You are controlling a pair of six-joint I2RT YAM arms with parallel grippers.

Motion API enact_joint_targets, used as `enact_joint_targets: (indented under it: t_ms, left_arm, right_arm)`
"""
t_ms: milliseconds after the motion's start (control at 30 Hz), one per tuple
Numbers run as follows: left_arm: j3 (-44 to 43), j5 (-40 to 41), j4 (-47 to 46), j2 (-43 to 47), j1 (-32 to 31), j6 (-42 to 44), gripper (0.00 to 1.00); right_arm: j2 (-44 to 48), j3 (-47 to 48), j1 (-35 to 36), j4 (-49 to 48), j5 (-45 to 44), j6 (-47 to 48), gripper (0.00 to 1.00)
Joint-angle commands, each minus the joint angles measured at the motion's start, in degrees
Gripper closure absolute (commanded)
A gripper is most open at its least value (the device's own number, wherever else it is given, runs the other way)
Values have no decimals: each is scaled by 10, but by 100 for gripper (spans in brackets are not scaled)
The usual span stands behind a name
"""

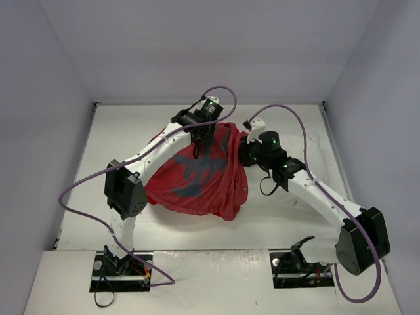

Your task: Put the pillow into the pillowcase

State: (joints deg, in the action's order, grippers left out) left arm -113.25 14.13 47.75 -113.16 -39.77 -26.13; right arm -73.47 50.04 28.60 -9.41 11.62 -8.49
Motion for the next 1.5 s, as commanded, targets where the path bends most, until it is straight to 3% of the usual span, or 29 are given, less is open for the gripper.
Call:
enact_joint_targets:
  t_ms: [0, 33, 100, 133, 233, 400, 500, 667, 767, 800, 1000, 1067, 1200, 1400, 1433, 1467]
  left_arm:
    - [-45, -3, -17, 13, 2, 13, 73]
    - [-52, -4, -16, 11, 2, 19, 72]
    - [-58, -6, -17, 3, 4, 22, 68]
    - [-62, -8, -15, 1, 5, 23, 67]
    - [-73, -15, -16, -6, 14, 27, 61]
    - [-92, -24, -15, -17, 23, 34, 62]
    - [-90, -29, -15, -21, 23, 34, 72]
    - [-87, -44, -15, -25, 24, 32, 93]
    - [-97, -61, -16, -25, 23, 32, 100]
    - [-146, -101, -18, -28, 20, 31, 100]
    - [-259, -233, -49, -52, -36, -2, 100]
    - [-259, -271, -63, -48, -57, -26, 100]
    - [-134, -288, -136, -14, -59, -55, 100]
    - [-65, -241, -139, 3, -47, -49, 100]
    - [-58, -232, -138, 11, -42, -46, 99]
    - [-44, -214, -137, 32, -32, -36, 83]
  right_arm:
    - [39, 6, -11, -29, -44, 3, 94]
    - [49, 1, -16, -28, -64, 2, 79]
    - [58, -1, -28, -25, -83, 7, 68]
    - [66, 0, -33, -17, -102, 8, 57]
    - [76, -2, -50, -5, -137, 10, 40]
    - [71, -10, -76, 11, -141, -5, 38]
    - [65, -21, -80, 13, -133, -15, 41]
    - [43, -28, -84, 13, -100, -18, 58]
    - [30, -30, -84, 11, -84, -17, 78]
    - [13, -26, -84, 10, -52, -20, 100]
    - [-11, -14, -82, -12, -6, -39, 100]
    - [-16, -8, -81, -16, -5, -43, 100]
    - [-17, -1, -82, -20, -11, -44, 100]
    - [-26, -1, -82, -26, -8, -53, 100]
    - [-25, -1, -82, -26, -8, -52, 100]
    - [-23, -1, -82, -26, -8, -50, 100]
